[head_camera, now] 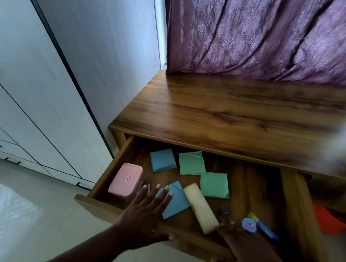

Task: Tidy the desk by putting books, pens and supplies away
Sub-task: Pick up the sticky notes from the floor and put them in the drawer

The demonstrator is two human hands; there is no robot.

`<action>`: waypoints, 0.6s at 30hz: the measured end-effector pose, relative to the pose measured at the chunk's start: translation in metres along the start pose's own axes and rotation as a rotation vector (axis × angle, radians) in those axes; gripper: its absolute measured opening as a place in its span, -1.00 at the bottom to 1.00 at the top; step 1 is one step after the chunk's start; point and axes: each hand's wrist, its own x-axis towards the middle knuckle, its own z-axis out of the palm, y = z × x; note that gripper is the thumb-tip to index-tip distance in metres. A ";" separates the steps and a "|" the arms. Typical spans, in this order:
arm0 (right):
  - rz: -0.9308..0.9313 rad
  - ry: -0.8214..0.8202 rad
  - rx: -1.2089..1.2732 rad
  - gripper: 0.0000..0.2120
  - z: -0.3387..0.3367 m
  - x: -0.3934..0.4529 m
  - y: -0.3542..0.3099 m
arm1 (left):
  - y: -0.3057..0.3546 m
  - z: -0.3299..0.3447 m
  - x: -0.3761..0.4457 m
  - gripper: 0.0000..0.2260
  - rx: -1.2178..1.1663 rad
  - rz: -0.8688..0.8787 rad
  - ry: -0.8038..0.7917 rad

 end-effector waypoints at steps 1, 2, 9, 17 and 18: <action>0.023 -0.041 -0.014 -0.35 -0.006 0.002 -0.002 | 0.001 0.000 0.000 -0.13 0.002 -0.012 0.005; 0.091 -0.063 -0.015 -0.34 -0.013 0.000 -0.005 | 0.002 0.001 0.000 -0.12 0.001 -0.024 0.014; 0.130 -0.089 -0.183 -0.24 -0.022 -0.008 -0.007 | 0.001 0.000 0.011 -0.11 -0.012 -0.047 0.060; 0.170 0.070 -0.194 -0.08 -0.040 0.024 0.019 | -0.016 -0.002 0.058 -0.10 0.024 -0.034 0.124; 0.179 0.098 -0.206 -0.07 -0.042 0.030 0.024 | -0.018 -0.002 0.065 -0.09 0.023 -0.034 0.134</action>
